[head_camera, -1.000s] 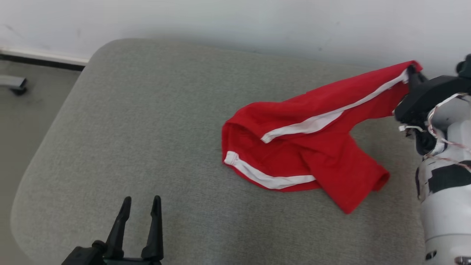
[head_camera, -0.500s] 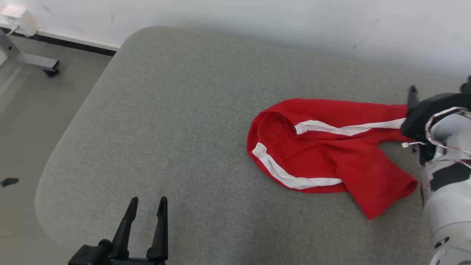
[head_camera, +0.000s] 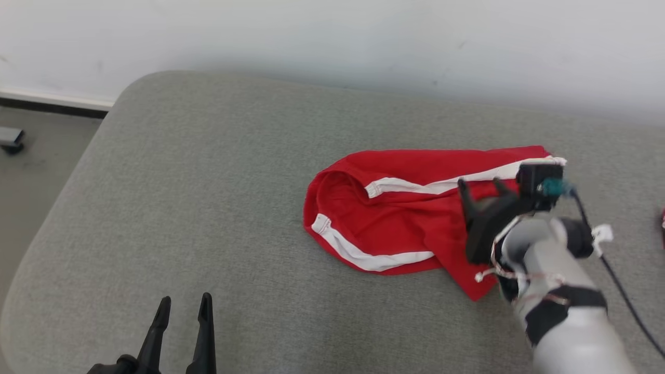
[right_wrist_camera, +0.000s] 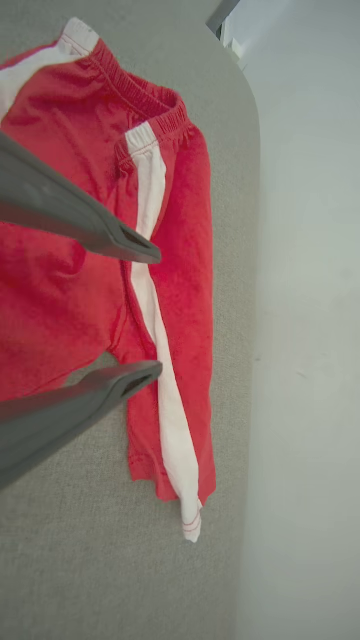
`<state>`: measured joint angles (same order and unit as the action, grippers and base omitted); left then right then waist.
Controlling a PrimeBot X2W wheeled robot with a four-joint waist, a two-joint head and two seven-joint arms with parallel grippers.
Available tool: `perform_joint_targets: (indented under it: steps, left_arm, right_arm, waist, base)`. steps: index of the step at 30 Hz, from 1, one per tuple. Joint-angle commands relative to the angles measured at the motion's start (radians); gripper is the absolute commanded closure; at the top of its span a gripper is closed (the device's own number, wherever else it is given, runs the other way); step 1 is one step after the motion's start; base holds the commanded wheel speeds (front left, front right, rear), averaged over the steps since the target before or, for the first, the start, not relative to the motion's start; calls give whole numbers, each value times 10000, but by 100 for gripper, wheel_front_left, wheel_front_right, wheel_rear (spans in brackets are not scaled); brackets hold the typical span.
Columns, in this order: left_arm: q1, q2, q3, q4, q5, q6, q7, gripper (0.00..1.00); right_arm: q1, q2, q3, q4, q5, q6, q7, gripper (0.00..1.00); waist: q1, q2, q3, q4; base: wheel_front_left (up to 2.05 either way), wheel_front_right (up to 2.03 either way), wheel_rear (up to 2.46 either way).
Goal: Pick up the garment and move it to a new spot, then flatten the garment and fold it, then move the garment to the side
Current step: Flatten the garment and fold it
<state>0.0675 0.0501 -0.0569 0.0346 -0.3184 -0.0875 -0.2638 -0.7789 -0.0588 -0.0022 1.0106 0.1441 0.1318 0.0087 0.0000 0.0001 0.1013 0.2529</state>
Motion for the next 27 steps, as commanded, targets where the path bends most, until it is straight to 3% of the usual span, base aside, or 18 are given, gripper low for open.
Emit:
perform_joint_targets:
  steps: [1, 8, 15, 21, 27]
  left_arm:
    - [91, 6, 70, -29, -30, 19, -2, 0]
    - [40, 6, 221, 4, -6, -15, -2, 0]
    - [-130, 4, 262, 56, -93, -67, -2, 0]
    - [-205, 5, 240, 90, -150, -63, -2, 0]
    - [-271, 5, 217, 106, -116, -78, -2, 0]
  right_arm:
    - [611, -38, 361, -519, 357, -24, -18, 0]
    - [3623, -659, 1290, -3973, 874, -24, 327, 0]
    - [6169, -405, 1325, -6880, 582, -24, 1420, 0]
    - [6934, -187, 1251, -7800, 190, -24, 2002, 0]
    - [6749, -51, 1244, -7531, 49, -24, 2026, 0]
  waist:
    - [0, -1, -185, -386]
    - [0, -1, -192, -603]
    - [0, -1, -156, -622]
    - [0, -1, -120, -607]
    - [0, -1, -75, -508]
  base:
    - [0, 0, 0]
    - [0, 0, 0]
    - [0, 0, 0]
    - [0, 0, 0]
    - [0, 0, 0]
